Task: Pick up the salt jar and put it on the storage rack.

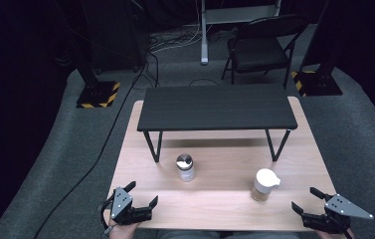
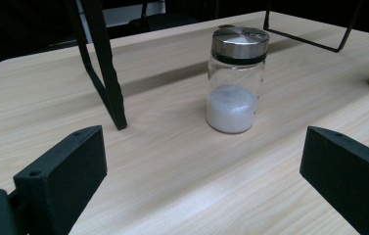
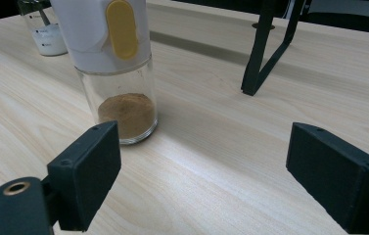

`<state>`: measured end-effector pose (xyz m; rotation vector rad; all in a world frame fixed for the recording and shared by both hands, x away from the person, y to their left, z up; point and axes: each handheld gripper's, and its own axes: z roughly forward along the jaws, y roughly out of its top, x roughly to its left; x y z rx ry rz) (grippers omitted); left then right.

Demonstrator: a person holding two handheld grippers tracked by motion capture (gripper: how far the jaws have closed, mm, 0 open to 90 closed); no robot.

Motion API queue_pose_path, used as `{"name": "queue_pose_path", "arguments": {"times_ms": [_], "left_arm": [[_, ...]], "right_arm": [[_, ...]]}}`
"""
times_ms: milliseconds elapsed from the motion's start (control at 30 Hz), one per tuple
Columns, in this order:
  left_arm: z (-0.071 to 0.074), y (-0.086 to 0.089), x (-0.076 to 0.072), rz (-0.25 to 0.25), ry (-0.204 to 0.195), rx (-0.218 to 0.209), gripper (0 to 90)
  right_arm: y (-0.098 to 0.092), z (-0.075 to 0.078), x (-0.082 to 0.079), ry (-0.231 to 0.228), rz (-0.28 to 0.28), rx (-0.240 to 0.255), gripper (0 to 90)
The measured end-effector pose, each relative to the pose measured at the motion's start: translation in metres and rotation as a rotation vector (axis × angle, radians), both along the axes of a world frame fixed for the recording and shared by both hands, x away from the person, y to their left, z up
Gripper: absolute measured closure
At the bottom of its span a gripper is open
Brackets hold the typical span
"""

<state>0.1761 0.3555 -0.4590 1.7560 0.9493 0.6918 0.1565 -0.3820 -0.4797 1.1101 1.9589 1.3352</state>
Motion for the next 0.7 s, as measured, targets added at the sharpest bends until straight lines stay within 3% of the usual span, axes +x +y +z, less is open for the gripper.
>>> {"name": "queue_pose_path", "arguments": {"times_ms": [400, 600, 700], "left_arm": [[0.001, -0.009, 0.008, -0.041, 0.02, 0.01, 2.4], [0.0, -0.011, 0.018, -0.059, 0.037, -0.025, 2.4], [0.0, -0.015, 0.022, -0.062, 0.041, -0.021, 2.4]], "right_arm": [[0.0, 0.0, 0.001, 0.003, 0.006, 0.004, 11.7], [0.001, 0.0, 0.002, 0.005, 0.009, 0.0, 11.7], [0.0, 0.0, 0.001, 0.003, 0.005, 0.003, 11.7]]}}
